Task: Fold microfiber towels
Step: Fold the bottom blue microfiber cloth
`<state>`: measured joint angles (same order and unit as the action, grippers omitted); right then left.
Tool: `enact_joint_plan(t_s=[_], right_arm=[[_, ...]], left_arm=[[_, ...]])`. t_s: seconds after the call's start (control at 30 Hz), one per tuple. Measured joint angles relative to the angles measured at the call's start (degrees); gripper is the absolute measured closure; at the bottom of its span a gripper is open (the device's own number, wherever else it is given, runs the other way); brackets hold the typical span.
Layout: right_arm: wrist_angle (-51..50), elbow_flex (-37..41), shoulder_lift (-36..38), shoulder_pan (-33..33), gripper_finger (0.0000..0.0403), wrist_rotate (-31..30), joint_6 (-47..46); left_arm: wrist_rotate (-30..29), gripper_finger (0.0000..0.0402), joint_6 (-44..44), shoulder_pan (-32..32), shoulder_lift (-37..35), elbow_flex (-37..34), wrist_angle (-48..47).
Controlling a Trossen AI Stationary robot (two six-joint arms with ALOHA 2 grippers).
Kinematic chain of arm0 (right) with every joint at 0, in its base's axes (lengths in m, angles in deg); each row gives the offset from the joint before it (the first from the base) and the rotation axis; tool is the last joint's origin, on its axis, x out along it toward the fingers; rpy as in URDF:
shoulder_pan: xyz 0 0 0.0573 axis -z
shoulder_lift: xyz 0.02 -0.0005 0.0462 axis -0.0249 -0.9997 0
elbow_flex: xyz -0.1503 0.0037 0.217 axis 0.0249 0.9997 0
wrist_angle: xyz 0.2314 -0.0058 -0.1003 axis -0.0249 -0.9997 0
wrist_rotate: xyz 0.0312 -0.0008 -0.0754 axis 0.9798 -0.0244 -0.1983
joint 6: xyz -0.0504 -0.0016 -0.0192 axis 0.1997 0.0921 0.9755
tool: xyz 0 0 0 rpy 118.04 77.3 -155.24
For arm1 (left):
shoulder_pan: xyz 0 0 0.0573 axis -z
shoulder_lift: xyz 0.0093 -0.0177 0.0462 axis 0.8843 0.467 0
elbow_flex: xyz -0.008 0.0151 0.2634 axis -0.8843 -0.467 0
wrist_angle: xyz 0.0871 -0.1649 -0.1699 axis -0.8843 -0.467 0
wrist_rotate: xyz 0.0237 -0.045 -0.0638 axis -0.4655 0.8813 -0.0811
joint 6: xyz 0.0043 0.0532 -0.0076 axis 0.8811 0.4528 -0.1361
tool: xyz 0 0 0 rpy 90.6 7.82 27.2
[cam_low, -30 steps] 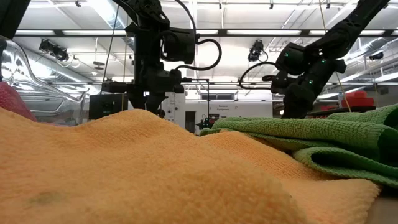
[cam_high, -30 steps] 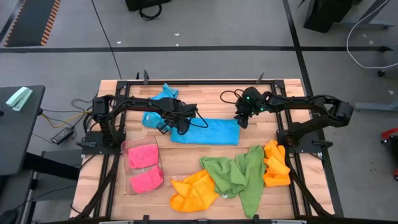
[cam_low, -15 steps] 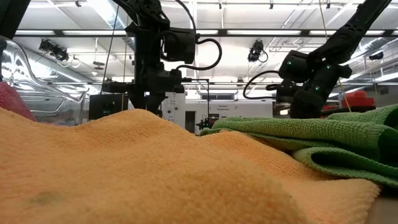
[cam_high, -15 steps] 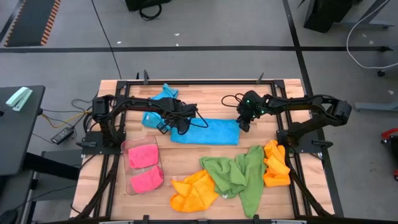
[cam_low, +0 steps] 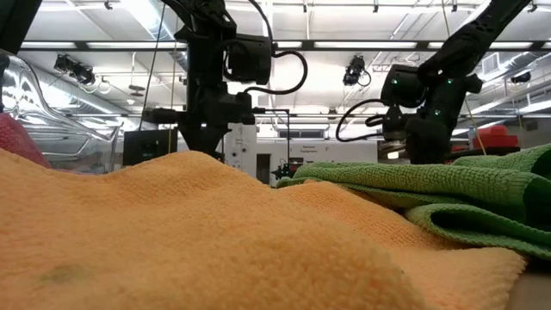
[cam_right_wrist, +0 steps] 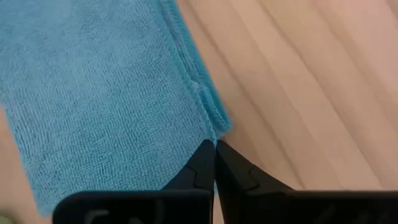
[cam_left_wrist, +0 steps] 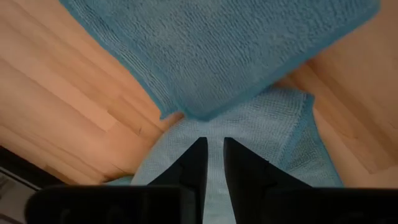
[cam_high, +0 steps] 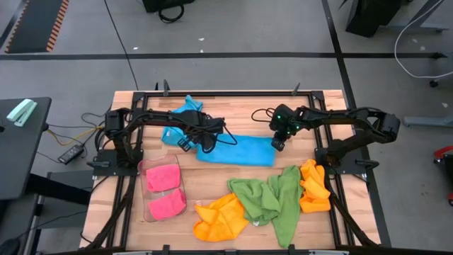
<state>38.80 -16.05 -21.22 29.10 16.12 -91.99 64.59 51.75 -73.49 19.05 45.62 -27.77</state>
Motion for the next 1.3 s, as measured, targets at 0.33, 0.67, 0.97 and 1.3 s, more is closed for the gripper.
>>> enact_joint_plan(t_s=[0.33,0.67,0.97,1.3], right_arm=[[-5.8,-0.6,0.0,0.0,0.0394,-1.3,-2.7],[-7.6,-0.6,0.0,0.1,0.0363,-3.7,-3.6],[-9.5,-1.4,0.1,0.1,0.0278,-6.3,-4.4],[-11.0,-6.2,0.1,0.1,0.0237,-6.3,-4.1]], left_arm=[[5.1,0.0341,-1.4,-0.1,0.0,0.4,1.1],[12.0,0.0334,-7.0,-0.2,0.8,0.3,15.8],[12.6,0.0331,-15.8,-1.1,8.9,0.3,18.3],[0.3,0.0347,-9.3,-5.3,12.4,0.4,26.2]])
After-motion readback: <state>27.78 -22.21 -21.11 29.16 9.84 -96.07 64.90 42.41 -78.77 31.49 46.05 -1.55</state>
